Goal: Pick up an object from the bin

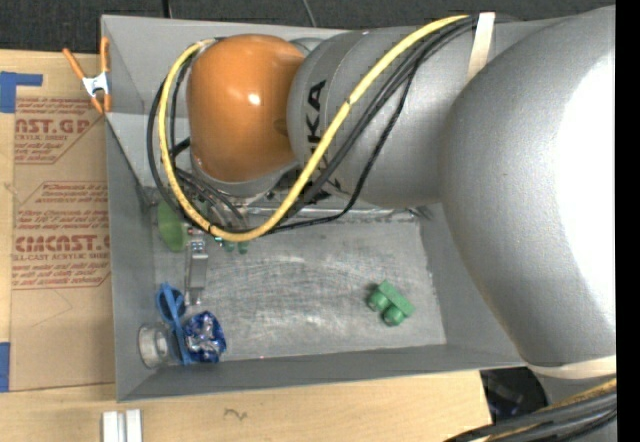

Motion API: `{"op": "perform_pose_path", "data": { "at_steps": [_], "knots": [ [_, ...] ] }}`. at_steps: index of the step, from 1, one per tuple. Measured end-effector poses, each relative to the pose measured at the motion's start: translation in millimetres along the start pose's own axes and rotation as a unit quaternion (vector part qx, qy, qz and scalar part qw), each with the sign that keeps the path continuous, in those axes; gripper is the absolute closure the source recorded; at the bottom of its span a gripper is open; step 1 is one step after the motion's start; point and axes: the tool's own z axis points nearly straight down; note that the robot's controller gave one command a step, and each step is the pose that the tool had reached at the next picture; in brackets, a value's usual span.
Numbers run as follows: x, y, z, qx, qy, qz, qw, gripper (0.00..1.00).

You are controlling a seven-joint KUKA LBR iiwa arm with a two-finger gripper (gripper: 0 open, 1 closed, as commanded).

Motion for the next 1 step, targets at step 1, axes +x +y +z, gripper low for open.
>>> {"op": "perform_pose_path", "data": {
  "at_steps": [1],
  "knots": [
    [36.3, -24.9, 111.9, -0.002, -0.0043, -0.099, 0.9951, 0.0]
  ]
}}
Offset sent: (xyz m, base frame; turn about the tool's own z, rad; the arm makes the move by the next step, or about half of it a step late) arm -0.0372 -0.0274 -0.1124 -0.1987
